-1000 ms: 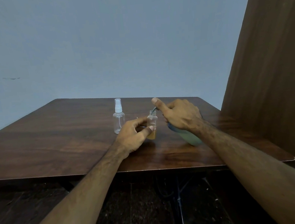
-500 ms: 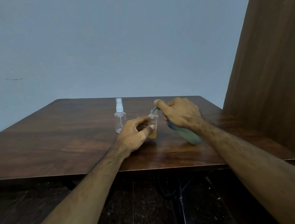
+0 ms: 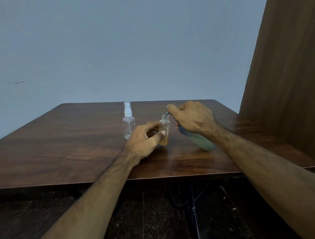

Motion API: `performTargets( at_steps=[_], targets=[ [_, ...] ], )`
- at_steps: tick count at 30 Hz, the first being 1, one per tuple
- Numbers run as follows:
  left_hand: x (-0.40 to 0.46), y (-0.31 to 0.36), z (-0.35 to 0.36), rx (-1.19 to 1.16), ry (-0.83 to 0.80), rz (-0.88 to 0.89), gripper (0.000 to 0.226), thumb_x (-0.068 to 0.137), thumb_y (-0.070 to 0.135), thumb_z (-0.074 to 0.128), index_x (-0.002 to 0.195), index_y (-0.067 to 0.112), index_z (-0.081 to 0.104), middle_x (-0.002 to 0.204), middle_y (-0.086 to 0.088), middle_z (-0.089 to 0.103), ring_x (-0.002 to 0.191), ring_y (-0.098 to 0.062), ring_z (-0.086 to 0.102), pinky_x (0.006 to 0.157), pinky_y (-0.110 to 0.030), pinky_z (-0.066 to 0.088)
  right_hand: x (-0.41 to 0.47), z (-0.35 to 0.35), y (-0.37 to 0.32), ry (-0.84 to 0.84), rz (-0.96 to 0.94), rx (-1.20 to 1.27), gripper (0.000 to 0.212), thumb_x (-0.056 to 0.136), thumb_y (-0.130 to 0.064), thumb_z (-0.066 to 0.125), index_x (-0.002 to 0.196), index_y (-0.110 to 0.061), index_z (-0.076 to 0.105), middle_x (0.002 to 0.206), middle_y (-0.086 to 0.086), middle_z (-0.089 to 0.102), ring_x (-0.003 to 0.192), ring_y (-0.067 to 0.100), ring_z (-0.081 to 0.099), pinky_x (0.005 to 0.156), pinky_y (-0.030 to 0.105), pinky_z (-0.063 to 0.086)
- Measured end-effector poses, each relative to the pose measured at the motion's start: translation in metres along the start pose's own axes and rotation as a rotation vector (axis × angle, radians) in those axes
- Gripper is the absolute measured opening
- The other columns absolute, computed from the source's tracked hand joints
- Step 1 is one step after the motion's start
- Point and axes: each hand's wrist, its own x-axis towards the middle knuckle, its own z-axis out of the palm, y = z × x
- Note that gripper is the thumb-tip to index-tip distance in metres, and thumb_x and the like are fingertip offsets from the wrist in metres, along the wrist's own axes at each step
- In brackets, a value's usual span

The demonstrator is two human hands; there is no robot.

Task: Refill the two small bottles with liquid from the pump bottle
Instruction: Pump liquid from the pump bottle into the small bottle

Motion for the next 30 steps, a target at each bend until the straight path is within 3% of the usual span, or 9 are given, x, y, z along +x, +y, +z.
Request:
performTargets(
  at_steps=[5,9,12,19,22,27,30],
  targets=[
    [-0.0009,0.0011,-0.0006,-0.055,0.010,0.029,0.025,0.095,0.019,0.069,0.118,0.030,0.072,0.110,0.015,0.075,0.104,-0.001,0.068,0.092,-0.018,0.049,0.0010,0.0016,0.0012,0.015,0.001,-0.021,0.091,0.082,-0.091,0.025,0.065,-0.016,0.074,0.059,-0.005,0.073,0.067,0.015,0.069,0.067,0.034,0.046],
    [0.0001,0.0009,-0.0002,-0.037,0.013,0.016,0.030,0.095,0.020,0.070,0.124,0.027,0.071,0.112,0.013,0.074,0.106,-0.003,0.068,0.099,-0.024,0.050,0.0008,0.0002,-0.0004,-0.001,0.008,-0.005,0.076,0.082,-0.080,0.029,0.061,-0.024,0.075,0.063,-0.009,0.075,0.072,0.016,0.069,0.069,0.035,0.047],
    [0.0009,-0.0007,0.0005,-0.016,0.001,0.004,0.029,0.094,0.022,0.070,0.123,0.029,0.070,0.113,0.016,0.073,0.106,0.000,0.067,0.097,-0.024,0.051,0.0007,0.0002,-0.0027,-0.011,0.001,-0.005,0.068,0.076,-0.069,0.030,0.057,-0.018,0.072,0.064,-0.007,0.075,0.071,0.018,0.069,0.066,0.034,0.043],
    [0.0025,-0.0033,0.0001,-0.040,0.045,0.008,0.028,0.094,0.023,0.070,0.121,0.031,0.071,0.108,0.020,0.073,0.105,0.002,0.067,0.093,-0.022,0.050,0.0013,0.0025,0.0011,0.009,-0.037,-0.045,0.092,0.083,-0.088,0.025,0.062,-0.013,0.074,0.061,-0.002,0.074,0.068,0.018,0.070,0.071,0.037,0.050],
    [0.0027,-0.0041,0.0002,-0.029,0.045,0.011,0.025,0.094,0.023,0.070,0.117,0.035,0.071,0.105,0.022,0.073,0.102,0.004,0.067,0.093,-0.023,0.051,0.0027,0.0035,-0.0001,0.003,-0.035,-0.059,0.089,0.082,-0.086,0.025,0.060,-0.015,0.074,0.061,-0.003,0.074,0.069,0.019,0.070,0.072,0.037,0.050],
    [0.0026,-0.0049,0.0001,0.035,0.017,-0.012,0.031,0.094,0.026,0.069,0.125,0.028,0.070,0.111,0.016,0.074,0.106,-0.002,0.067,0.094,-0.027,0.053,0.0029,0.0042,-0.0014,0.001,-0.051,-0.087,0.074,0.084,-0.067,0.030,0.068,-0.009,0.075,0.069,0.001,0.077,0.072,0.023,0.070,0.066,0.032,0.045],
    [0.0028,-0.0050,-0.0003,0.026,0.028,-0.019,0.031,0.095,0.026,0.069,0.126,0.028,0.070,0.108,0.019,0.074,0.103,0.001,0.067,0.090,-0.023,0.053,0.0035,0.0060,-0.0014,-0.006,-0.048,-0.087,0.082,0.085,-0.076,0.027,0.066,-0.012,0.075,0.066,0.000,0.075,0.071,0.022,0.069,0.073,0.036,0.052]
  ],
)
